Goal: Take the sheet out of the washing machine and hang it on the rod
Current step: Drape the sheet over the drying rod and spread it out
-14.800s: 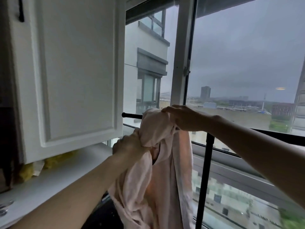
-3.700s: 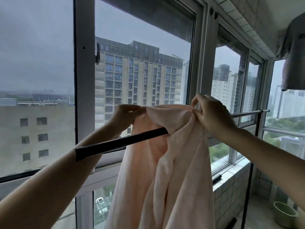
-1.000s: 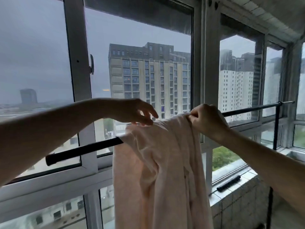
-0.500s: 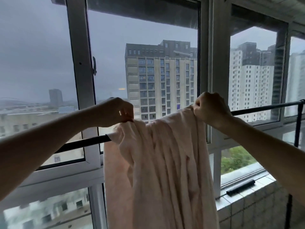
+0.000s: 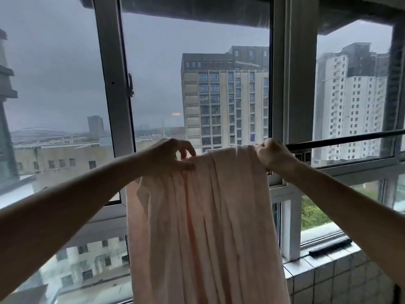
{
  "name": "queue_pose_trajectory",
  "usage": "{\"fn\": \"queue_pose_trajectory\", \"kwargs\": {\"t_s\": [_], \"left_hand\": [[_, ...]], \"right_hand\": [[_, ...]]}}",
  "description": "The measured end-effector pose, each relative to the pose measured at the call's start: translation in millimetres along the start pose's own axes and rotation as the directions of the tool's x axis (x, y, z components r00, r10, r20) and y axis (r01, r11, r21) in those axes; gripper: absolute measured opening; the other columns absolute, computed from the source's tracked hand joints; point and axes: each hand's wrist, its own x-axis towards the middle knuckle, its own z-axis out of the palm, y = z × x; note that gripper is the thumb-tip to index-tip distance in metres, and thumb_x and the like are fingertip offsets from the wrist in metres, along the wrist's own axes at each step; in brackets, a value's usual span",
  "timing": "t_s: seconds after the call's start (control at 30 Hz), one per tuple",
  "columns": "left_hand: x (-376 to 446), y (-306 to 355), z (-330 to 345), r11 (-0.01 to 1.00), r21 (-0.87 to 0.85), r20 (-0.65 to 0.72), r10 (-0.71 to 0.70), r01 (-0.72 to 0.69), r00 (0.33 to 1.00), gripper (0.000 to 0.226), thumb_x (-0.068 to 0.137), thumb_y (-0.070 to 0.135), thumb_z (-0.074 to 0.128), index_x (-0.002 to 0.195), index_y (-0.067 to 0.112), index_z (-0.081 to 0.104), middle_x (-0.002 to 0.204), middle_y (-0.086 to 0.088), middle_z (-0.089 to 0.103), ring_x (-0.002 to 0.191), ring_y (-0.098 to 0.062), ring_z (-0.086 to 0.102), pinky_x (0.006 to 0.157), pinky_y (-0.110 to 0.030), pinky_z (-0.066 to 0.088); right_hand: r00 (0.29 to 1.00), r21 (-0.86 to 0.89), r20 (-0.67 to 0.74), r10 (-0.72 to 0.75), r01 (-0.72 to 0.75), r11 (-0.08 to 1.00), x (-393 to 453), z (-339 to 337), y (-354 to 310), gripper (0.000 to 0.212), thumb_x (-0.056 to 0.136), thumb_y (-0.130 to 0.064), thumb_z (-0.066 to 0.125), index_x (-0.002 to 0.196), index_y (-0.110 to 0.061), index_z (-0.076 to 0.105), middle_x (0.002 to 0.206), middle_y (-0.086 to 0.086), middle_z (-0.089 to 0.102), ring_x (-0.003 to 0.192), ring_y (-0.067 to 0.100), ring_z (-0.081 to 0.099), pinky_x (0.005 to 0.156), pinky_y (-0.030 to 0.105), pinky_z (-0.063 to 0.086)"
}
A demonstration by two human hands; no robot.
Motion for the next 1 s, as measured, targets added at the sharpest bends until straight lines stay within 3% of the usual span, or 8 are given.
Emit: {"fn": "queue_pose_trajectory", "kwargs": {"t_s": [0.23, 0.33, 0.47, 0.53, 0.6, 0.73, 0.87, 1.0], "left_hand": [[7.1, 7.4, 7.9, 0.996, 0.084, -0.047, 0.038, -0.033, 0.998, 0.036, 0.083, 0.025, 0.072, 0.118, 0.024, 0.062, 0.105, 0.009, 0.064, 0.081, -0.005, 0.059, 0.065, -0.011, 0.039], [16.9, 20.9, 5.9, 0.965, -0.261, -0.071, -0.056, 0.036, 0.996, 0.020, 0.084, 0.009, 0.068, 0.101, 0.018, 0.070, 0.083, 0.010, 0.066, 0.065, 0.004, 0.059, 0.060, -0.011, 0.043], [16.9, 42.2, -12.2, 0.428, -0.856, 0.181, -0.275, 0.289, 0.944, 0.031, 0.082, 0.033, 0.063, 0.087, 0.004, 0.073, 0.083, -0.011, 0.073, 0.073, -0.021, 0.068, 0.064, -0.026, 0.056], [13.7, 43.6, -12.0, 0.408, -0.845, 0.216, -0.330, 0.346, 0.919, 0.051, 0.075, 0.039, 0.069, 0.101, -0.005, 0.068, 0.098, -0.018, 0.071, 0.086, -0.027, 0.070, 0.074, -0.032, 0.059], [9.6, 45.5, -8.5, 0.429, -0.828, 0.192, -0.388, 0.361, 0.901, 0.040, 0.079, 0.023, 0.071, 0.104, -0.008, 0.067, 0.101, -0.021, 0.070, 0.087, -0.027, 0.069, 0.076, -0.034, 0.059], [7.7, 39.3, -6.7, 0.379, -0.839, 0.177, -0.488, 0.390, 0.854, 0.015, 0.088, 0.004, 0.063, 0.097, -0.007, 0.067, 0.089, -0.018, 0.067, 0.077, -0.023, 0.066, 0.072, -0.033, 0.059], [7.6, 40.5, -6.6, 0.324, -0.854, 0.181, -0.548, 0.407, 0.817, 0.015, 0.093, 0.001, 0.055, 0.087, -0.003, 0.067, 0.077, -0.011, 0.065, 0.069, -0.020, 0.062, 0.064, -0.032, 0.058], [11.7, 42.2, -4.8, 0.341, -0.844, 0.139, -0.607, 0.414, 0.783, 0.020, 0.095, -0.001, 0.050, 0.084, 0.002, 0.067, 0.068, -0.009, 0.065, 0.060, -0.017, 0.062, 0.059, -0.028, 0.058]], "right_hand": [[0.996, 0.397, 0.042, 0.075, -0.086, 0.914, 17.9, -18.2, -29.4, 0.031, 0.096, -0.011, 0.041, 0.070, -0.003, 0.055, 0.066, 0.008, 0.050, 0.058, 0.018, 0.051, 0.052, 0.030, 0.042], [0.998, 0.484, 0.060, 0.010, -0.037, 0.874, 20.5, -21.4, -54.1, 0.022, 0.094, -0.011, 0.046, 0.082, 0.001, 0.059, 0.073, 0.014, 0.054, 0.072, 0.025, 0.059, 0.062, 0.034, 0.048], [0.941, 0.515, 0.214, -0.261, 0.119, 0.849, -9.4, -19.5, -73.9, 0.025, 0.098, -0.012, 0.044, 0.097, 0.002, 0.065, 0.079, 0.011, 0.059, 0.074, 0.019, 0.058, 0.062, 0.027, 0.047], [0.849, 0.572, 0.404, -0.341, 0.057, 0.818, -21.5, -21.1, -74.6, 0.025, 0.098, -0.012, 0.044, 0.103, 0.000, 0.066, 0.085, 0.015, 0.061, 0.077, 0.021, 0.057, 0.067, 0.030, 0.049], [0.783, 0.595, 0.498, -0.373, 0.005, 0.804, -22.1, -22.4, -68.4, 0.022, 0.094, -0.003, 0.048, 0.103, -0.001, 0.068, 0.089, 0.018, 0.060, 0.076, 0.026, 0.054, 0.063, 0.030, 0.046], [0.853, 0.370, 0.260, -0.453, 0.345, 0.863, -11.4, -19.8, -47.0, 0.039, 0.081, 0.021, 0.044, 0.095, -0.002, 0.072, 0.091, 0.009, 0.071, 0.076, 0.008, 0.065, 0.061, 0.014, 0.051], [0.865, 0.078, 0.248, -0.436, 0.431, 0.899, 3.6, -5.8, -15.2, 0.025, 0.081, 0.000, 0.063, 0.104, -0.012, 0.064, 0.101, 0.005, 0.066, 0.095, 0.016, 0.063, 0.083, 0.028, 0.054], [0.857, -0.018, 0.251, -0.450, 0.469, 0.883, 3.8, 6.1, -5.7, 0.033, 0.078, -0.026, 0.075, 0.105, -0.013, 0.062, 0.097, 0.005, 0.066, 0.090, 0.017, 0.063, 0.082, 0.032, 0.053]]}}
